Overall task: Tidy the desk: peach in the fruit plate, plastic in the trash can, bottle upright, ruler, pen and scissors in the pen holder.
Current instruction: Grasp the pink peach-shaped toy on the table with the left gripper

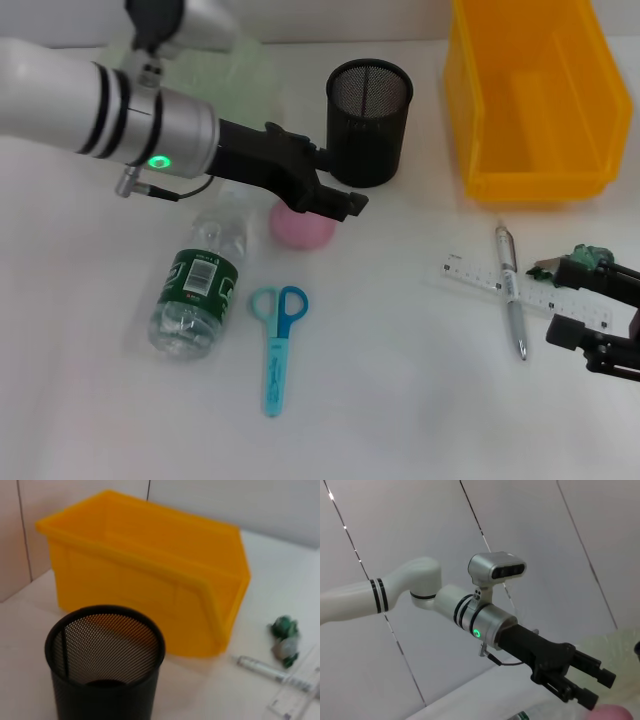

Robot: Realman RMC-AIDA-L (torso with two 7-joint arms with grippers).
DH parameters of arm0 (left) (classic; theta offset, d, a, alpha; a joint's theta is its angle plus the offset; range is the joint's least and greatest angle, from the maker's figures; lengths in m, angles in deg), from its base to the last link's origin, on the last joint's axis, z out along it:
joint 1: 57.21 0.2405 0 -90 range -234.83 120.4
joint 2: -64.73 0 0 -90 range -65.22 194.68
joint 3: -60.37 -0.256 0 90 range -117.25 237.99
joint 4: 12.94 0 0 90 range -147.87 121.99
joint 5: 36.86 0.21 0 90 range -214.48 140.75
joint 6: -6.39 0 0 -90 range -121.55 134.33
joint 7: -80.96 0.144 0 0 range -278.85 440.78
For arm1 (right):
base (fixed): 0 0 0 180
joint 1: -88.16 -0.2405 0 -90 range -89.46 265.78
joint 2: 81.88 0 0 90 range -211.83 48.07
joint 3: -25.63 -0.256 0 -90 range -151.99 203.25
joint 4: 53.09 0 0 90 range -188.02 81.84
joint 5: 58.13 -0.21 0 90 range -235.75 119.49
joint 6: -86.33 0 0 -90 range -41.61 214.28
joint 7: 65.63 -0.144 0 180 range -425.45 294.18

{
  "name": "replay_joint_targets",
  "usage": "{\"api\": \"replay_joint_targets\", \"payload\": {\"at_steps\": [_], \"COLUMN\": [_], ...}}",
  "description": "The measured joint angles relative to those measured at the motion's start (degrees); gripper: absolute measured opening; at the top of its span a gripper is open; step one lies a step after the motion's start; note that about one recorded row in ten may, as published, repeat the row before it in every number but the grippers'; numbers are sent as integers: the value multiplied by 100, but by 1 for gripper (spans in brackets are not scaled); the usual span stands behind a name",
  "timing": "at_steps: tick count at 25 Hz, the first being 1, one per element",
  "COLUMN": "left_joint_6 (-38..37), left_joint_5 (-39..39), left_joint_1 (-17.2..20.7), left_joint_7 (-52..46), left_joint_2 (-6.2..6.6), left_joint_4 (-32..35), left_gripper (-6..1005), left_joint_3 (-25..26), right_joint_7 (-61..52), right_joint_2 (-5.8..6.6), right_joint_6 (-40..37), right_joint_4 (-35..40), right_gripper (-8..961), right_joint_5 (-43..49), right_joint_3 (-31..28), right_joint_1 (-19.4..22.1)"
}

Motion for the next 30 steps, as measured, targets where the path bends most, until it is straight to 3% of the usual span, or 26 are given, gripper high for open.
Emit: {"api": "replay_joint_targets", "payload": {"at_steps": [8, 19, 30], "left_joint_6": [735, 1032, 1136], "left_joint_5": [253, 435, 439], "left_joint_1": [115, 153, 166], "left_joint_7": [45, 1, 1], "left_joint_2": [3, 0, -11], "left_joint_4": [4, 57, 80], "left_gripper": [746, 695, 486], "left_joint_3": [-672, -1000, -1217], "right_joint_7": [2, -17, -13], "right_joint_2": [5, 6, -5], "right_joint_6": [2, 1, 1], "right_joint_4": [0, 0, -9], "right_gripper": [780, 776, 772], "right_joint_5": [0, 1, 2], "right_joint_3": [-9, -12, -12], "right_joint_1": [13, -10, 20]}}
